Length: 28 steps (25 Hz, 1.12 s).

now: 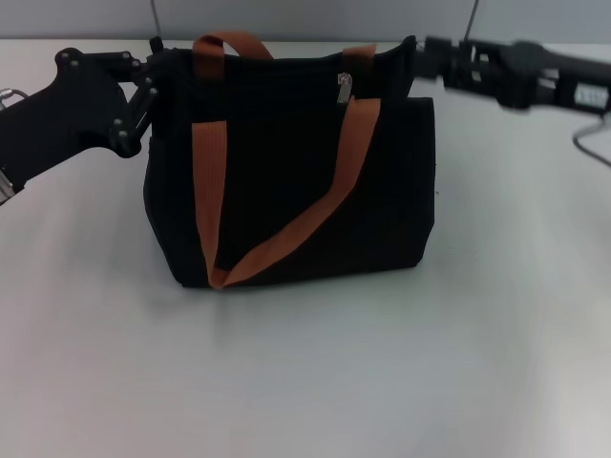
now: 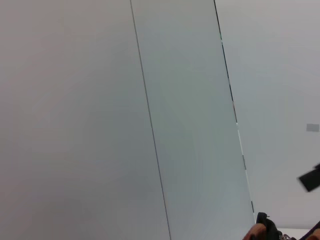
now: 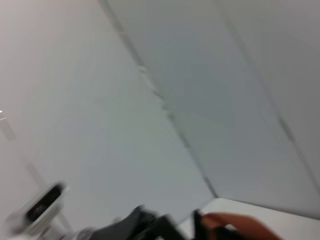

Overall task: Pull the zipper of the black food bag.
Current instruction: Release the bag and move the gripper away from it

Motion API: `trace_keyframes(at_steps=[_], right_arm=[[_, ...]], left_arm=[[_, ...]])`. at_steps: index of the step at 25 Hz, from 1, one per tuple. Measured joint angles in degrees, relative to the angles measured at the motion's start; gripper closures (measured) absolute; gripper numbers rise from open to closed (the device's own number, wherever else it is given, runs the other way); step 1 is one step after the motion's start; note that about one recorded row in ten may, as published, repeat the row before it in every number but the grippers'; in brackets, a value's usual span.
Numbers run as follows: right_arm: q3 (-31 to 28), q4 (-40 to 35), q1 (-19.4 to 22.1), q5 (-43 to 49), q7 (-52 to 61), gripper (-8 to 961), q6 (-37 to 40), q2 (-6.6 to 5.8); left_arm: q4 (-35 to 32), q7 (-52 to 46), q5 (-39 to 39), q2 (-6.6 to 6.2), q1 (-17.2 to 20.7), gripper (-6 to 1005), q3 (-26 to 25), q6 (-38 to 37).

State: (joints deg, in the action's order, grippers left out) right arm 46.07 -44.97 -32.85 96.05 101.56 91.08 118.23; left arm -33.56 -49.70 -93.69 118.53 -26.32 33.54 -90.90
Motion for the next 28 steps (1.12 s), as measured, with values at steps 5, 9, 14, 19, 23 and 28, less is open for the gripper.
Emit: trace_keyframes(at_steps=[5, 9, 14, 19, 23, 28], right_arm=[[-2.31, 6.84, 2.73, -0.27, -19.01, 539, 6.33, 0.83], [-1.33, 11.72, 4.28, 1.48, -30.85, 388, 10.41, 0.82], [0.77, 16.26, 5.72, 5.25, -40.09, 166, 11.10, 0.88], [0.97, 20.68, 6.13, 6.31, -45.70, 128, 9.56, 0.91], [0.95, 22.21, 6.56, 6.55, -48.52, 129, 9.28, 0.93], [0.95, 22.74, 6.77, 7.59, -49.84, 130, 8.98, 0.95]], left_arm=[[0.08, -0.56, -0.02, -0.02, 0.23, 963, -0.06, 0.23], [0.08, -1.09, -0.06, -0.12, 0.36, 962, -0.04, 0.40], [0.07, -3.37, -0.22, -0.32, 0.39, 962, -0.02, 0.49], [0.03, -8.21, -0.78, -0.41, 0.51, 962, 0.34, 1.74], [-0.26, -11.52, -0.98, -0.49, 1.02, 923, 0.62, 2.23], [-2.97, -19.87, -5.05, -2.56, 2.12, 826, 0.78, 0.35]])
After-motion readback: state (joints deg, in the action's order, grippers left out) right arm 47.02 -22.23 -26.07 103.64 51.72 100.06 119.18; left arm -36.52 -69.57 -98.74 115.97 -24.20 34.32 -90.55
